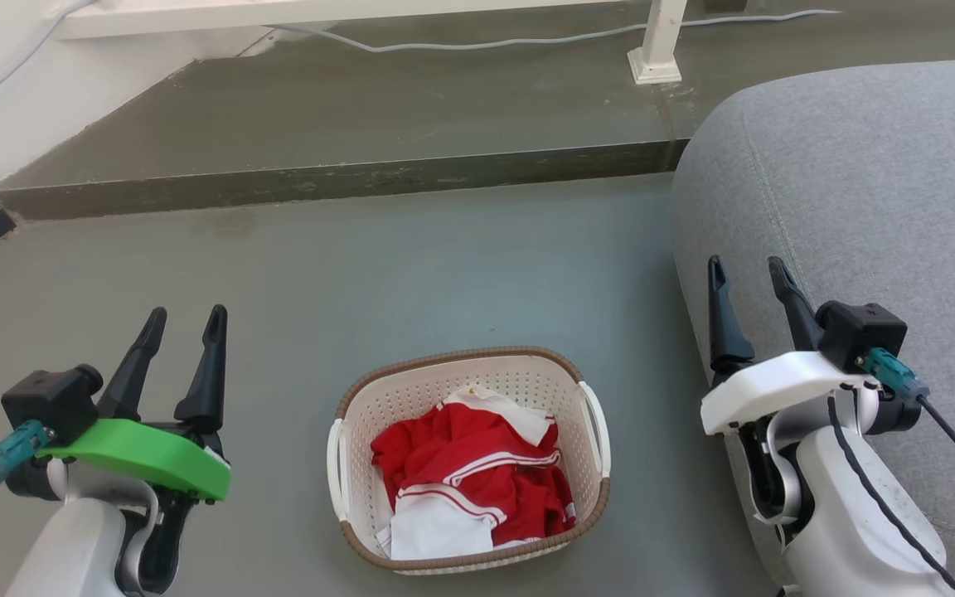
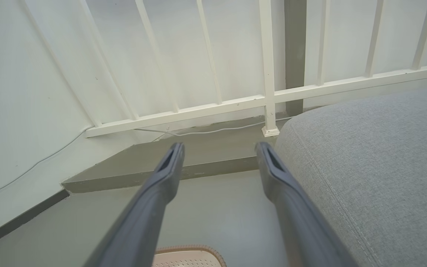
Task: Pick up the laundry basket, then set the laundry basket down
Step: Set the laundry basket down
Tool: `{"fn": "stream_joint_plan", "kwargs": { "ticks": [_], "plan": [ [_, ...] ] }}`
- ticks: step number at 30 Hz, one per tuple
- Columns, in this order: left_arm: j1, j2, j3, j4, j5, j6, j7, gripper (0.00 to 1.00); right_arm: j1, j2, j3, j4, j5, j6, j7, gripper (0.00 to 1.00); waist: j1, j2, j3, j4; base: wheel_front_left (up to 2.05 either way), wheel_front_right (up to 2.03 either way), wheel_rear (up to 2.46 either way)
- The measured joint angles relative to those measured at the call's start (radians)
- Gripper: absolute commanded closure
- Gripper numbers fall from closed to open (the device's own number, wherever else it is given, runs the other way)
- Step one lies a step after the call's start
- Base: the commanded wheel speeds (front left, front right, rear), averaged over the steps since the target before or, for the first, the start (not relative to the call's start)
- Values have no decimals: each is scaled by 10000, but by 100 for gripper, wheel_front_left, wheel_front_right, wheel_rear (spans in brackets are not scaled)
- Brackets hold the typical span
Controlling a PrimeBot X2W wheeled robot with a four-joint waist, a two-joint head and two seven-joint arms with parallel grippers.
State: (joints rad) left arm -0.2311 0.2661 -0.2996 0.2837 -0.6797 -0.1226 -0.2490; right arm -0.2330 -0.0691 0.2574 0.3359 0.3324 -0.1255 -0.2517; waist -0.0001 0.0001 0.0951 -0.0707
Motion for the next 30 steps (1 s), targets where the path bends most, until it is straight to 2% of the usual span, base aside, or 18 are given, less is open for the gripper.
{"fn": "stream_joint_plan", "kwargs": {
  "ticks": [30],
  "plan": [
    [323,-370,500,-188,771,-17,0,0,226,88,-255,-75,-362,6,0,0,0,0,60,-21,0,0,0]
  ]
}}
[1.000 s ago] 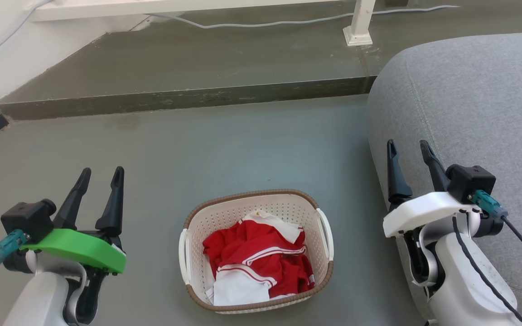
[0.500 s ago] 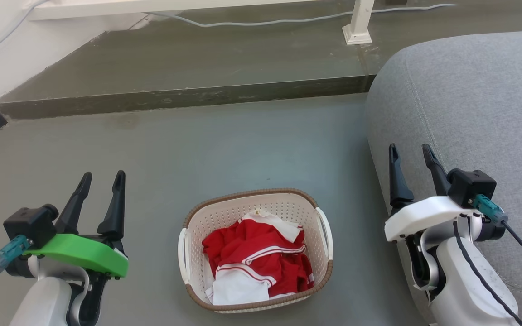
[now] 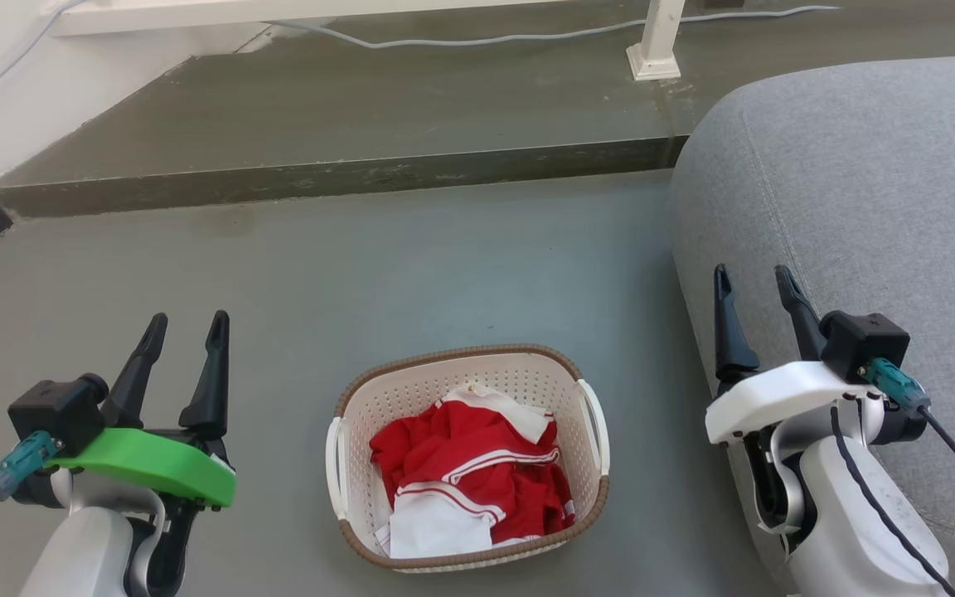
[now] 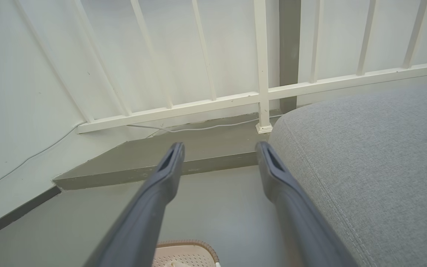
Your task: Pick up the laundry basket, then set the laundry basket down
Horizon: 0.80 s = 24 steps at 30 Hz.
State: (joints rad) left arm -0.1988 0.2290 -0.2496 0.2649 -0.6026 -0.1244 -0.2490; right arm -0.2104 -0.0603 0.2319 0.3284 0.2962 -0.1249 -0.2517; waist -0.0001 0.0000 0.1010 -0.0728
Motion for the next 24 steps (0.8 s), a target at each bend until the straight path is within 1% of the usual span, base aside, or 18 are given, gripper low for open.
{"fn": "stream_joint_plan", "kwargs": {
  "ticks": [9,10,14,18,22,24],
  "plan": [
    [36,-90,-13,-75,23,0,0,0,107,19,-4,4,-69,13,0,0,0,0,19,10,0,0,0],
    [46,-115,-67,-44,25,2,10,100,117,25,2,36,-65,13,2,100,0,0,20,11,0,0,0],
    [251,-403,-201,347,19,4,21,100,466,73,29,407,-52,15,31,100,0,0,21,11,0,0,0],
    [375,-502,-176,374,-132,4,79,100,615,88,-21,426,167,82,33,100,0,0,10,22,0,0,0],
    [378,-543,-104,366,-658,4,163,100,615,105,-111,385,593,142,115,100,0,0,-36,52,0,0,0],
    [386,-558,-61,366,-861,4,226,100,615,109,-192,376,863,228,157,100,1,0,-67,73,0,0,0]
  ]
}}
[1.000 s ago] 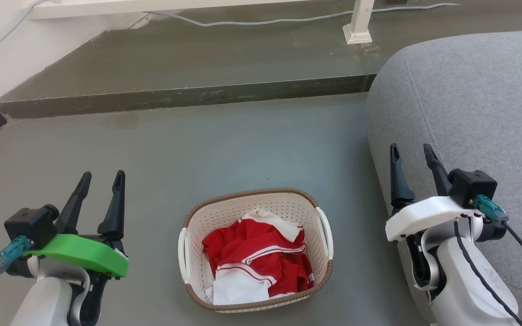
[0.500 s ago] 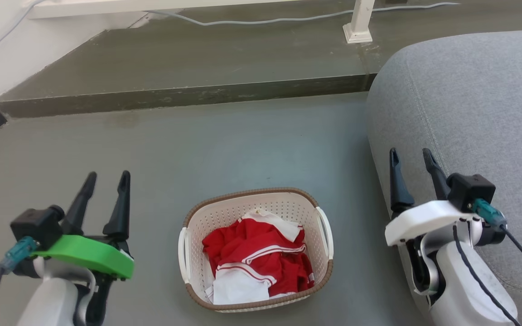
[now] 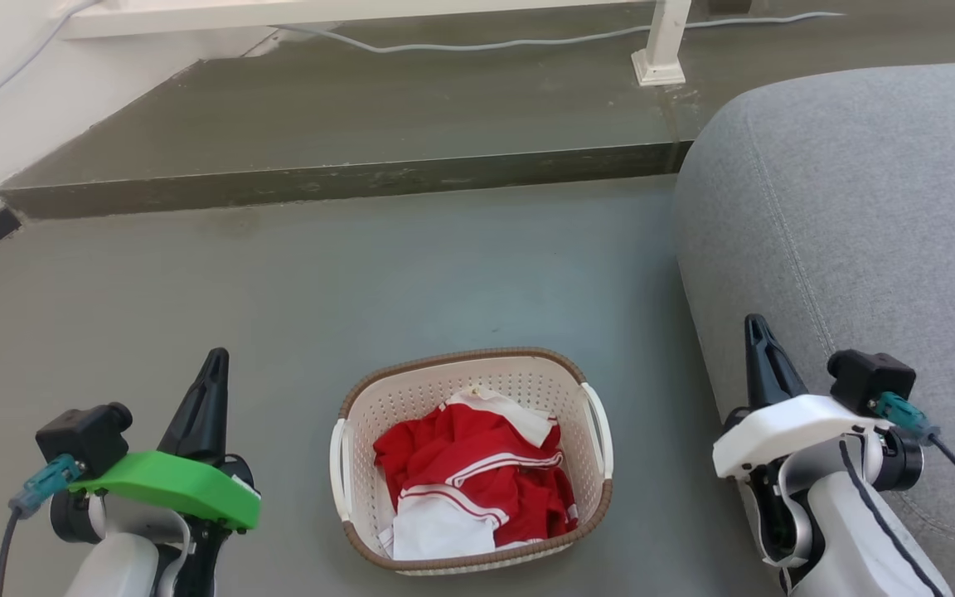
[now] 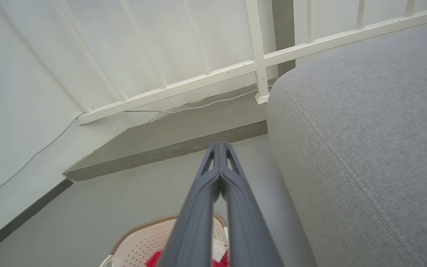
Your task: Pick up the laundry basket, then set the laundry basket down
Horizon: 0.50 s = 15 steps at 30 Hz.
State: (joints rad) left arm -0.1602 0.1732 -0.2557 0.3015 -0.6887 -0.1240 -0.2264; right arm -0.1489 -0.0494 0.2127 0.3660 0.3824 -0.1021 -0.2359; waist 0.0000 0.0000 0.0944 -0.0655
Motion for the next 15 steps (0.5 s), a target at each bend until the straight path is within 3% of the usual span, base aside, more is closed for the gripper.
{"fn": "stream_joint_plan", "kwargs": {
  "ticks": [15],
  "plan": [
    [59,-242,499,-105,-1582,0,500,100,88,8,-514,-171,2266,318,608,100,0,0,-160,116,0,0,0]
  ]
}}
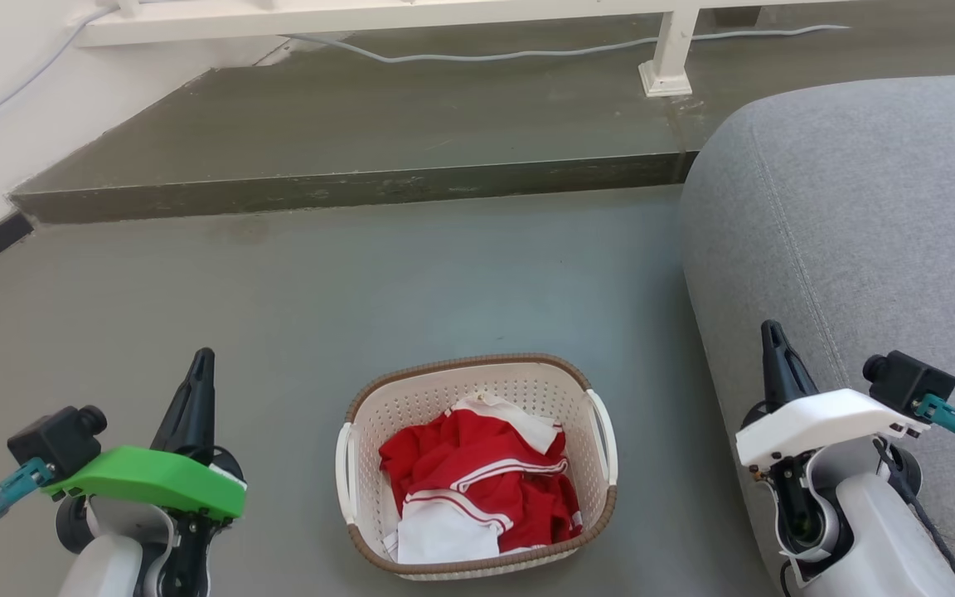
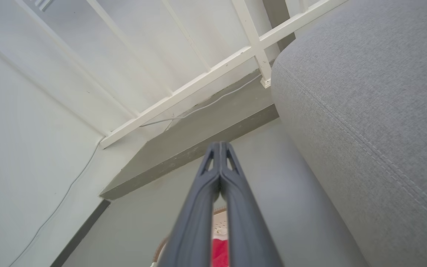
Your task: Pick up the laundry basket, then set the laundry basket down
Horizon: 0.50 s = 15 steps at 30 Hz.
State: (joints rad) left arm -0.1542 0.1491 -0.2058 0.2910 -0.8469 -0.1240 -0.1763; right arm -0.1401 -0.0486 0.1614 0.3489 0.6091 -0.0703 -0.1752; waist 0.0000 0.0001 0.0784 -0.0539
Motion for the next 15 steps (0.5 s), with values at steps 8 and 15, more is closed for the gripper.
{"fn": "stream_joint_plan", "kwargs": {
  "ticks": [8,15],
  "plan": [
    [144,-61,244,-23,-765,0,311,100,54,6,-297,-61,997,205,293,100,0,0,-78,55,0,0,0],
    [161,-100,474,-31,-1425,0,529,100,59,8,-554,-119,1939,374,533,100,0,0,-146,103,0,0,0]
  ]
}}
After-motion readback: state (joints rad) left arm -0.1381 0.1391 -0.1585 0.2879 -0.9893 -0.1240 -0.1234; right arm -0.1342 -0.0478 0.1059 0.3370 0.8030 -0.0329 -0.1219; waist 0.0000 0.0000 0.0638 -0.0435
